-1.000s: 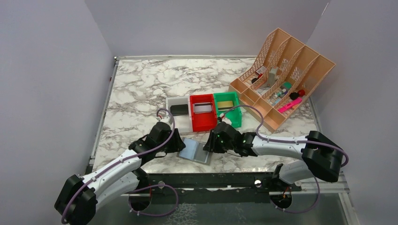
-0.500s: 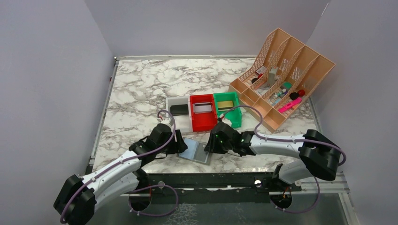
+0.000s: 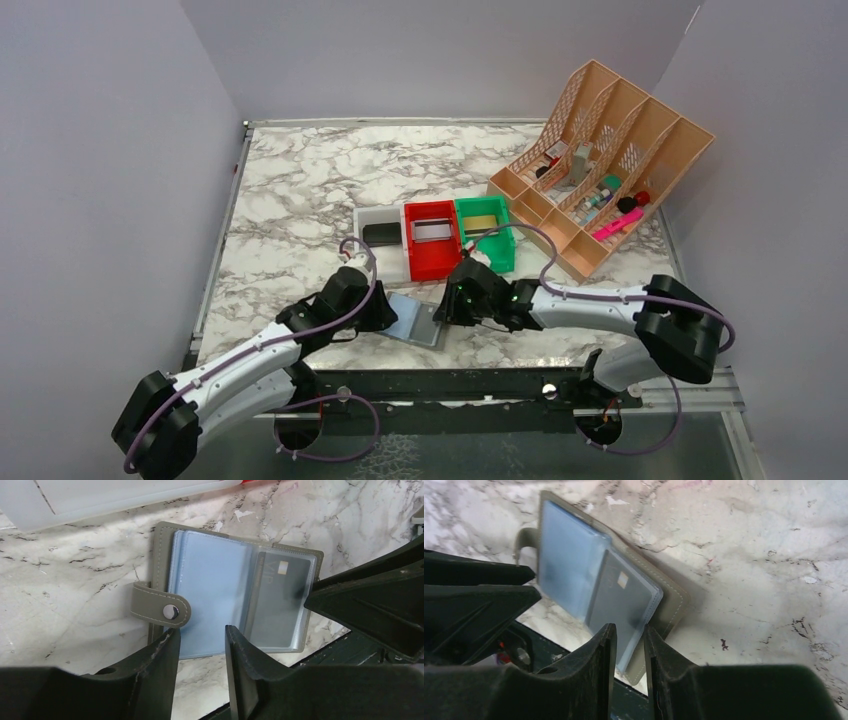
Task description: Take the credit cards out of the card holder
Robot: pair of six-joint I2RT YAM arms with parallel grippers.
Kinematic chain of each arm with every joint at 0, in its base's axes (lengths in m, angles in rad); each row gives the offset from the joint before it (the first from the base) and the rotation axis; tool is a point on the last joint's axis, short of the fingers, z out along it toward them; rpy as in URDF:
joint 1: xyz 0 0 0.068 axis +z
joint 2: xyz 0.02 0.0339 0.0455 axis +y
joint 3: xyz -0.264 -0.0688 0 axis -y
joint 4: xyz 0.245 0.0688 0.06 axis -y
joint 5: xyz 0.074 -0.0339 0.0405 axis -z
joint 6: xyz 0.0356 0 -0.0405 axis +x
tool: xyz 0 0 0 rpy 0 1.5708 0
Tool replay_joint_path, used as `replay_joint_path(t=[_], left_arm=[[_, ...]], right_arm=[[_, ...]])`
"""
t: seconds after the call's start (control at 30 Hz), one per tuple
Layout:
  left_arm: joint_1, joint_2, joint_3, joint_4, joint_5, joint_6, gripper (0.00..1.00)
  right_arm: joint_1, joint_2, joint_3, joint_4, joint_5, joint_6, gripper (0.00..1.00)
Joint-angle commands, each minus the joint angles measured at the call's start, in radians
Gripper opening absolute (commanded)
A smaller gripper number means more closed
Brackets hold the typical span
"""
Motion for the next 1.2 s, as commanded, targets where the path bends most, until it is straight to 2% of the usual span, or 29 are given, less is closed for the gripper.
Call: replay_joint_path(t=[0.0, 0.13, 0.3, 0.33, 0.5, 0.63, 0.87, 1.17], left_arm=[[-0.014, -0.036, -0.016, 0.022, 0.019, -0.023, 0.38], [-0.025, -0.047, -0.024, 0.033, 0.048, -0.037, 0.32], [-0.036, -0.070, -0.035, 0.040, 0.046, -0.045, 0.30], [-0.037, -0.071, -0.031, 0.034, 0.038, -0.040, 0.33], [-0.038, -0.070, -0.023, 0.015, -0.034, -0.048, 0.60], [-0.039, -0.043, -0.026, 0.016, -0.073, -0.039, 0.66], [-0.041, 0.049, -0.025, 0.045, -0.067, -0.020, 0.66], [-0.072, 0.063, -0.040, 0.092, -0.009, -0.015, 0.49]], right_arm=[[0.001, -0.067, 0.001, 0.009, -0.005, -0.020, 0.31], [0.000, -0.095, -0.016, 0.068, -0.055, -0.033, 0.31], [0.001, -0.081, -0.006, 0.066, -0.064, -0.050, 0.31], [0.001, -0.071, 0.006, 0.028, -0.037, -0.033, 0.32], [0.001, -0.037, 0.019, -0.046, 0.007, -0.009, 0.37], [0.000, -0.023, 0.012, -0.024, 0.001, 0.004, 0.40], [0.000, 0.034, 0.021, 0.005, -0.019, 0.004, 0.41], [0.000, 0.014, 0.015, 0.048, -0.025, 0.002, 0.35]])
